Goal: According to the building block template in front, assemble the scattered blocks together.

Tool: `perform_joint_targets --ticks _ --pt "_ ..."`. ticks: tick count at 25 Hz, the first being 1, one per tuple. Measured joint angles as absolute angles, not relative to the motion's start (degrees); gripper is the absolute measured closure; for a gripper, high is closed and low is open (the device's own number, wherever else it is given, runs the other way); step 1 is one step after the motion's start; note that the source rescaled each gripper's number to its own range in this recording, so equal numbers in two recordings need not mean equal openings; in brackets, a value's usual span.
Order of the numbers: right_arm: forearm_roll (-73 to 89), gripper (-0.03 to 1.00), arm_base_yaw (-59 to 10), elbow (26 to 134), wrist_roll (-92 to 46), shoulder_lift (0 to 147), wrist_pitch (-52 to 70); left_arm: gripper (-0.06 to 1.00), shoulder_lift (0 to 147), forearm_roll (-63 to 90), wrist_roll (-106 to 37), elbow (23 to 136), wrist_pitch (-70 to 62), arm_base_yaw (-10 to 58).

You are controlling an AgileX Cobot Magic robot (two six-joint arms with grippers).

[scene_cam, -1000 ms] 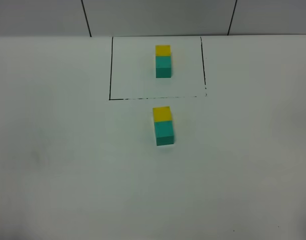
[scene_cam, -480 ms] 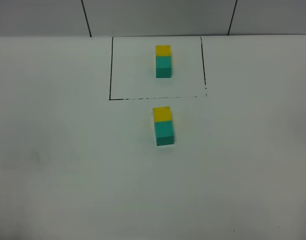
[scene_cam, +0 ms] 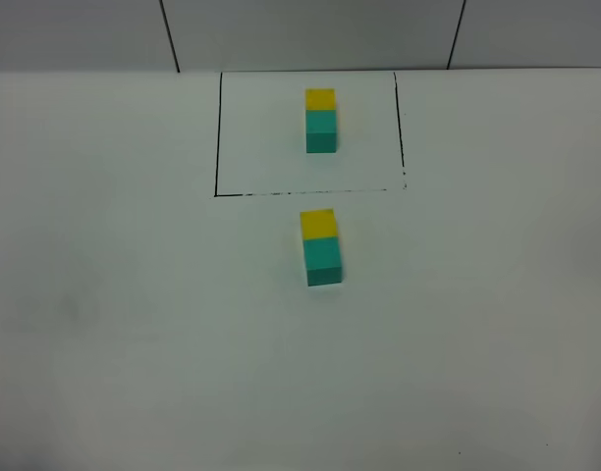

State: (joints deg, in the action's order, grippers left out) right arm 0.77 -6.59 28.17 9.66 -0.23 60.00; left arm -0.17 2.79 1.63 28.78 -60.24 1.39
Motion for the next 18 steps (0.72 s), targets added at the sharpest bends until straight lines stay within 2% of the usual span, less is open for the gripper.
perform_joint_targets --ticks 4,11,18 --pt "0.7 0.12 -3.6 28.2 9.8 -0.2 60.0 0.53 -0.2 2.8 1.6 28.8 -60.2 1.4" --pt "0.7 0.13 -3.2 28.2 9.8 -0.2 60.0 0.53 -0.1 2.8 1.6 28.8 -60.2 1.4" --pt "1.9 0.23 -3.2 28.2 7.4 -0.2 60.0 0.53 -0.1 2.8 1.6 28.8 -60.2 1.4"
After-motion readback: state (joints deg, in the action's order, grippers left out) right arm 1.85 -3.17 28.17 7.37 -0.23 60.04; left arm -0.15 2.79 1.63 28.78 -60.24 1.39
